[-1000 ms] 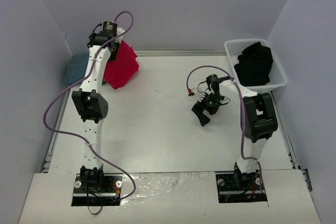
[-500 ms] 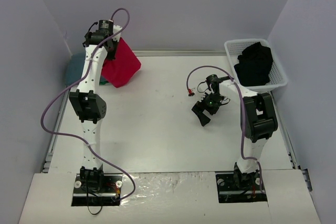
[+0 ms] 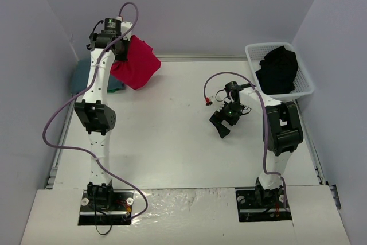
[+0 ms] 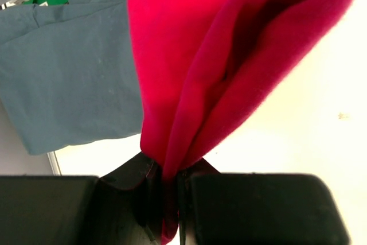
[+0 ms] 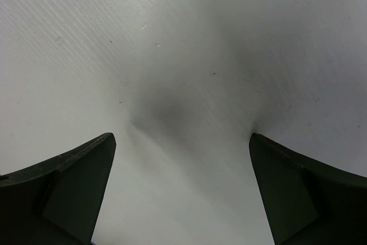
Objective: Fold and stack the t-shirts
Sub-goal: Put the neatly folded tshirt into the corner of the board with the left arm
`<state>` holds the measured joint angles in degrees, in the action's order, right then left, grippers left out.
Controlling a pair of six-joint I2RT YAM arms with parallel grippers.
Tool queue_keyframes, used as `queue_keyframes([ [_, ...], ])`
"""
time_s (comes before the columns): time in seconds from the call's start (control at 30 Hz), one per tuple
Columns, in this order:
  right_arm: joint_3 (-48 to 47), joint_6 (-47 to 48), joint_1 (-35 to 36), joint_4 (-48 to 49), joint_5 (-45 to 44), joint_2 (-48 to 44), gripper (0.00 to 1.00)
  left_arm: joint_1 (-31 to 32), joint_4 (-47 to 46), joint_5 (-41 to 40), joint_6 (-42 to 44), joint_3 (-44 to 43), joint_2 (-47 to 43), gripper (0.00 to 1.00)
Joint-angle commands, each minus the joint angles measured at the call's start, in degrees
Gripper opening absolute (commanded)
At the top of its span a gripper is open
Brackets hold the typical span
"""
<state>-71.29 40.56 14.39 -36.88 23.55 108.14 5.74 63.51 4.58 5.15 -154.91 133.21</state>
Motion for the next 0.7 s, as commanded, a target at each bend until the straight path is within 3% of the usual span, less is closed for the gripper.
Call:
queue_keyframes([
  [0.0, 1.9, 0.0, 0.0, -2.0, -2.3, 2.9, 1.0, -1.2, -3.3, 2.5, -2.2, -3.5, -4.5, 0.02],
  [0.67, 2.4, 0.0, -0.3, -1.9, -2.9, 4.4, 1.0, -7.4, -6.4, 3.4, 0.5, -3.1, -6.0, 0.02],
])
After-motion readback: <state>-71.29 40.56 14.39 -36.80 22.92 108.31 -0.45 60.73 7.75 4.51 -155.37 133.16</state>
